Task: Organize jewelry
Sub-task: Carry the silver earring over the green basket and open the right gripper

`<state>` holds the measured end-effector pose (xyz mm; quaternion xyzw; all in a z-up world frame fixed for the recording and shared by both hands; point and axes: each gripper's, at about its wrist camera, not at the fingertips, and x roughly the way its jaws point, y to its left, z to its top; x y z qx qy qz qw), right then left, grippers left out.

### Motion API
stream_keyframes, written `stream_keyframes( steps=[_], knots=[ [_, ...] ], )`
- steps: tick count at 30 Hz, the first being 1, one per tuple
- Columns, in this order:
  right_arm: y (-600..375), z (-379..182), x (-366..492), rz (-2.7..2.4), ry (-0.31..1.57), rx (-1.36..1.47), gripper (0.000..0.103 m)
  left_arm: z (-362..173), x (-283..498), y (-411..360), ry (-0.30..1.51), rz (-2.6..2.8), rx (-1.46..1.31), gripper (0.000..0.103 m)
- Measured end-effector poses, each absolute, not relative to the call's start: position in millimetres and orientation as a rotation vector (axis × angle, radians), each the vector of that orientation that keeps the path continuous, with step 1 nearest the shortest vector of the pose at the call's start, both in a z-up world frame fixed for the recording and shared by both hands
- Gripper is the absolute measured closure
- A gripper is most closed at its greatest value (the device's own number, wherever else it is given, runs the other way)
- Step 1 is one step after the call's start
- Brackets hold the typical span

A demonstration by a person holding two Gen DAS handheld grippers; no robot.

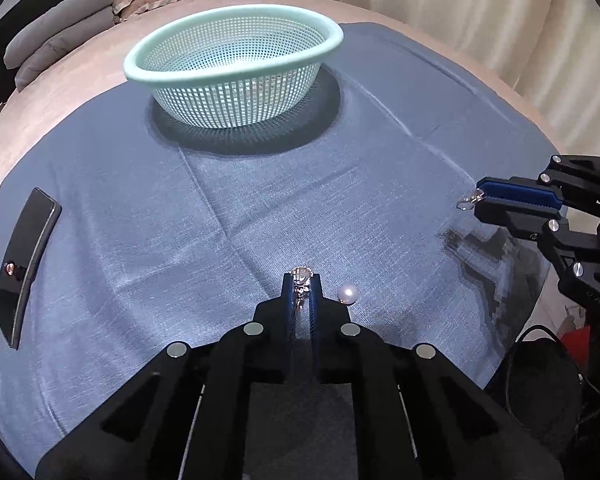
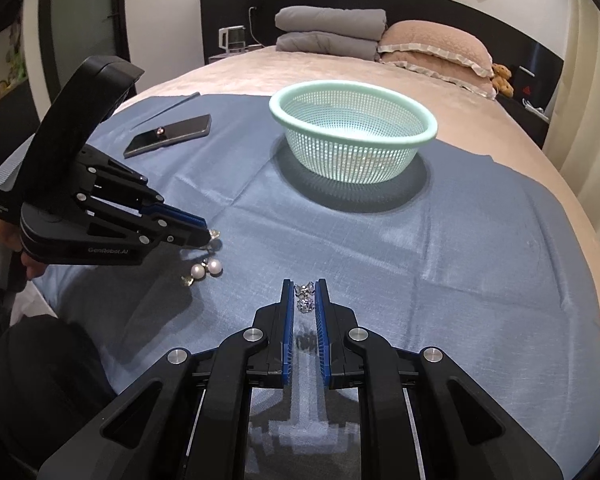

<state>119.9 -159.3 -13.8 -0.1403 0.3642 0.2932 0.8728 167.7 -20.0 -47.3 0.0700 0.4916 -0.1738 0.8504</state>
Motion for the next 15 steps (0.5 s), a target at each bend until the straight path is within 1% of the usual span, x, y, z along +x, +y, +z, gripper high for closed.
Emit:
stream_keyframes(
  steps=[8, 15],
  knots=[
    [-167, 23, 130, 0.585, 0.669, -0.297, 0.093, -2, 162, -2, 0.956, -0.348, 0.156, 0.095],
    [-166, 51, 162, 0.564, 0.598, -0.255, 0.093, 33, 179, 4, 0.893, -0.311, 0.184, 0.095]
  ],
)
